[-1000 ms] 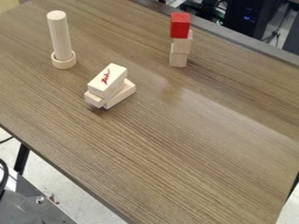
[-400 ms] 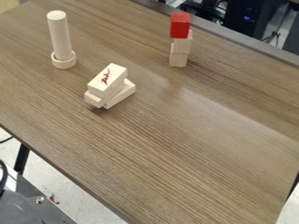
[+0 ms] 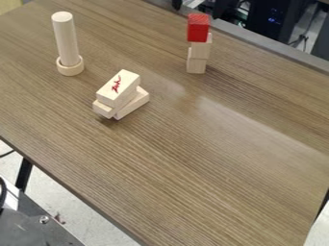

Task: Move the red block and put it down on the left side

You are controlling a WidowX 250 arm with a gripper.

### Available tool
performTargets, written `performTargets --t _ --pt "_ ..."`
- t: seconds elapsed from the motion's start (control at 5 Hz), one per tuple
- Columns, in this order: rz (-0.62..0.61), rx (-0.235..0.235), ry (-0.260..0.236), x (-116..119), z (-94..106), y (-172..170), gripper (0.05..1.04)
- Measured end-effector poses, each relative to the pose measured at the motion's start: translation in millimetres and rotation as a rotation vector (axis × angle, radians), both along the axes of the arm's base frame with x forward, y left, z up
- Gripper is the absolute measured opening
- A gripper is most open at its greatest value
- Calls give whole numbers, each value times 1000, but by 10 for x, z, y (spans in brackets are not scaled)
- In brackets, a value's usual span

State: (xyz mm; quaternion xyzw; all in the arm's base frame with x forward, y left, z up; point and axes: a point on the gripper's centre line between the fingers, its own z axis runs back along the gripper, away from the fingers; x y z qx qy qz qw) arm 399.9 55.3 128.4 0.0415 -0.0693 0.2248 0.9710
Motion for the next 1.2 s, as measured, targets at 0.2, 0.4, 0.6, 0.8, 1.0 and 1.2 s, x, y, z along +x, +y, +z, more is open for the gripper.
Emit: performTargets --t 0.2,0.4,0.6,0.8,1.0,1.2 --pt "1 -8 -13 -55 -30 9 1001" --pt "10 -13 -45 -73 -18 -4 1001" --pt "22 -20 -45 -112 -83 -10 1001" --pt "34 -20 -52 -109 -120 -9 1001" --pt "53 -23 -67 -101 -148 -9 945" --pt "87 -21 -72 -117 -210 0 661"
